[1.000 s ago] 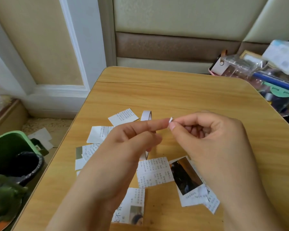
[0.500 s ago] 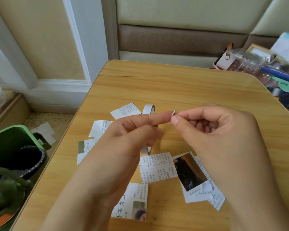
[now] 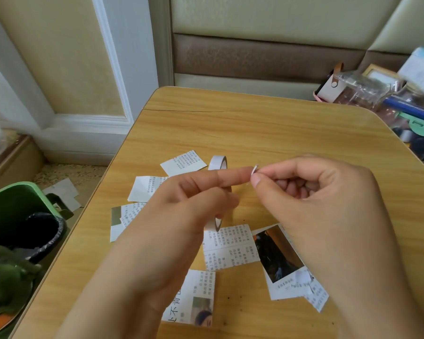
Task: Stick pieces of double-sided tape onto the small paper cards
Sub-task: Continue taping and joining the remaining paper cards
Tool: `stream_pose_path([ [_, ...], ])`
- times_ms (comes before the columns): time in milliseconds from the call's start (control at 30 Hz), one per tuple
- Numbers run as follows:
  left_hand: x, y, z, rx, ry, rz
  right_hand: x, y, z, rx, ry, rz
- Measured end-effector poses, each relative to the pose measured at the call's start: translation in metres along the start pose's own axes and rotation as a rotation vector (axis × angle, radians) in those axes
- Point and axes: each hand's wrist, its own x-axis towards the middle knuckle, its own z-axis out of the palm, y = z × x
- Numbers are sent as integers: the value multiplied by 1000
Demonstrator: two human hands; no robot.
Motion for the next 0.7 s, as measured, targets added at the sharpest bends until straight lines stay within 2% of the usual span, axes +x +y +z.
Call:
stream_pose_path([
  [467,3,-4,-5,-106,-77,17,0,-3,-2,50,-15,7],
  [700,2,-3,-5,-87,-53,0,1,-1,-2,43,-22,-14],
])
